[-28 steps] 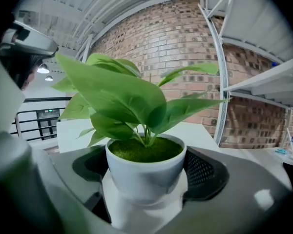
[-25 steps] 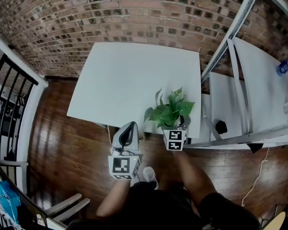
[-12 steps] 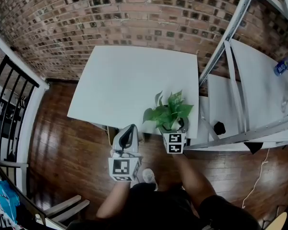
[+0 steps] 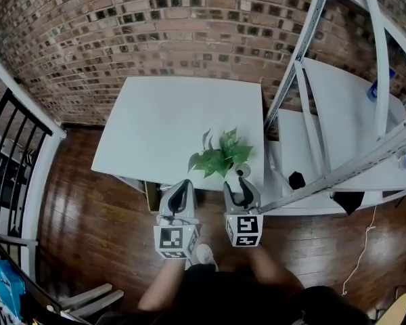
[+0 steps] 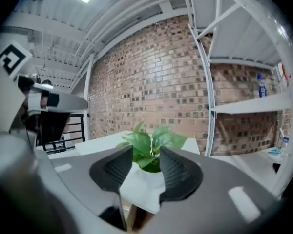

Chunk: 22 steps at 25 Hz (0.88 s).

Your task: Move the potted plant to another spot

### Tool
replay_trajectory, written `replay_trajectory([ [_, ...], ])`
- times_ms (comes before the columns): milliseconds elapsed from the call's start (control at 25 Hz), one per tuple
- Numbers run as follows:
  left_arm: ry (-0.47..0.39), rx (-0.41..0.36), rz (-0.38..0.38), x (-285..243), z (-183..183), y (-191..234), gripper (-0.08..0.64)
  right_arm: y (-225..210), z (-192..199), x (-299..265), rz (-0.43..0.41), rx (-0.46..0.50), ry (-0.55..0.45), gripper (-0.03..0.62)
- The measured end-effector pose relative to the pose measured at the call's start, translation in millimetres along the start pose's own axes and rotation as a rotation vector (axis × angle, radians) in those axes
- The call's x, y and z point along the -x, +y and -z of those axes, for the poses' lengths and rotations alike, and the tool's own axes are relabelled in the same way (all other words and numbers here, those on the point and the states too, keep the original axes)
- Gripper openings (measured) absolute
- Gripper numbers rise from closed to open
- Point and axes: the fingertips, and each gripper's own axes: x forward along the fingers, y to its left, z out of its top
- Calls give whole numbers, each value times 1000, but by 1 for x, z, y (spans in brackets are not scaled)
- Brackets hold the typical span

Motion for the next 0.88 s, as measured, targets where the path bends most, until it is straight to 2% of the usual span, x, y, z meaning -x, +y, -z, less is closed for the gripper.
replay_trajectory([
  [120, -15, 1, 6, 4, -10, -13, 12, 2, -42, 16, 11, 23, -74, 88],
  [240, -27, -6, 15, 9, -15, -22, 12, 8, -70, 27, 16, 38, -107, 3],
  [440, -39, -8, 5, 18, -25, -21, 12, 17, -96, 40, 7, 74, -147, 2],
  [880, -47, -26, 46, 22, -35, -42, 12, 17, -103, 57, 23, 101, -173, 2],
])
